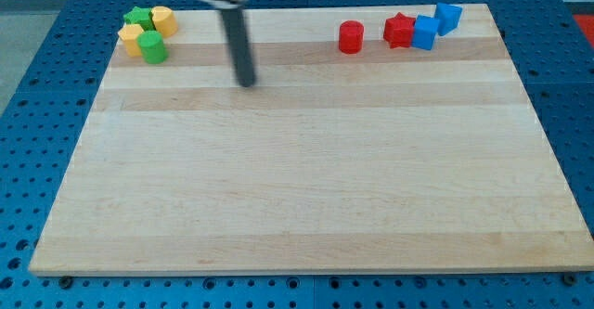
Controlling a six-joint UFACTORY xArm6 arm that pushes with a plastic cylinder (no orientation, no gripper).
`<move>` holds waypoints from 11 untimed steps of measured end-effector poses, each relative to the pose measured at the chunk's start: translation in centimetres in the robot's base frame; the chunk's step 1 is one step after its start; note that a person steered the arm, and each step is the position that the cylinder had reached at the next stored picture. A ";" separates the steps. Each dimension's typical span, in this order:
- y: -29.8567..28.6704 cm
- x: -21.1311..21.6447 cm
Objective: Move blue triangle into group of blocks at top left corner of the board
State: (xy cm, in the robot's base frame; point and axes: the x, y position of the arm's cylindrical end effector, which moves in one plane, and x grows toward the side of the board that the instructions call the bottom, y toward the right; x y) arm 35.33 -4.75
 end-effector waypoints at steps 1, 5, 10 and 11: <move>12.7 0.0; 34.6 -10.7; 22.5 -12.0; 20.4 -12.0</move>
State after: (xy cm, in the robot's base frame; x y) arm 23.33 15.62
